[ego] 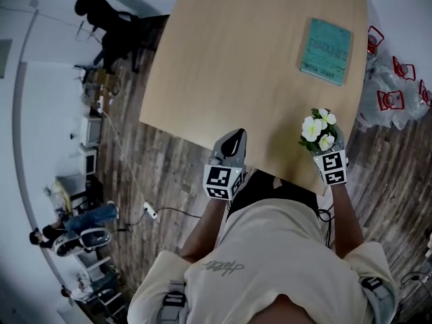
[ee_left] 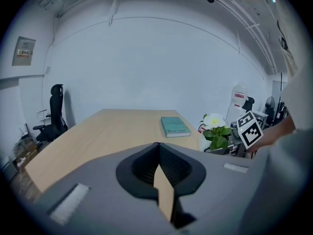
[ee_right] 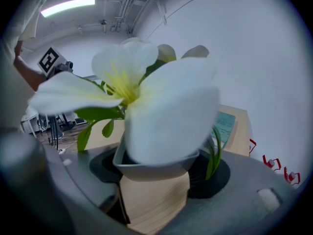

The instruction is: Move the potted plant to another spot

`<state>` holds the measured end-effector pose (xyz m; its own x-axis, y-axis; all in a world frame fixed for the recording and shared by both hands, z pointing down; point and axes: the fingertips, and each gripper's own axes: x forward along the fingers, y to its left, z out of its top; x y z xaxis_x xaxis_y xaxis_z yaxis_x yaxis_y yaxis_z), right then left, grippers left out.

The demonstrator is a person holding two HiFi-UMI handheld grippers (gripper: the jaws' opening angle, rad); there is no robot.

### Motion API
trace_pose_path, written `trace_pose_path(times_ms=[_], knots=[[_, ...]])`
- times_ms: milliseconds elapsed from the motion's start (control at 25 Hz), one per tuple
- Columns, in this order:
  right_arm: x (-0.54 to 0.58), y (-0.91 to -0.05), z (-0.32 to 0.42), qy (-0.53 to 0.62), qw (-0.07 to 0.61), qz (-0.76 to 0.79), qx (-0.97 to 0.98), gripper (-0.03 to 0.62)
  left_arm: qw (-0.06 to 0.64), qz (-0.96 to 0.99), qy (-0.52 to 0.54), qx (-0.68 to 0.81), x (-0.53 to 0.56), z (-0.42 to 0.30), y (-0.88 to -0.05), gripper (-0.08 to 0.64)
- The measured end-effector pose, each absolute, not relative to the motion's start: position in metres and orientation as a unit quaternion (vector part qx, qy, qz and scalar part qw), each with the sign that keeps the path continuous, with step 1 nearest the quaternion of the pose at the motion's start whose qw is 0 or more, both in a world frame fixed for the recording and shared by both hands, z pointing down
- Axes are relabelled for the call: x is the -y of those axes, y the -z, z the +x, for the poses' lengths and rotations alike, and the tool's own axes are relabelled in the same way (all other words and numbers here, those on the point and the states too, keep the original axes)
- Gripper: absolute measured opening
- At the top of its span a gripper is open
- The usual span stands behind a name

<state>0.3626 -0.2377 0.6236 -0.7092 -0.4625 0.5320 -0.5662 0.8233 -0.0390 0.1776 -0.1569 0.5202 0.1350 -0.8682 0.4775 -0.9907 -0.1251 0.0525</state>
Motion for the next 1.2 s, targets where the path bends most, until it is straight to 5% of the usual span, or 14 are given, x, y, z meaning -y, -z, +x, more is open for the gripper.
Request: trace_pose_path(times_ms=[1200], knots=[[0.128,-0.590,0.231,-0.004,0.281,0.141,0.949,0.347,0.181,0.650,-0.108,0.730,0.017,0.067,-0.514,0.018]])
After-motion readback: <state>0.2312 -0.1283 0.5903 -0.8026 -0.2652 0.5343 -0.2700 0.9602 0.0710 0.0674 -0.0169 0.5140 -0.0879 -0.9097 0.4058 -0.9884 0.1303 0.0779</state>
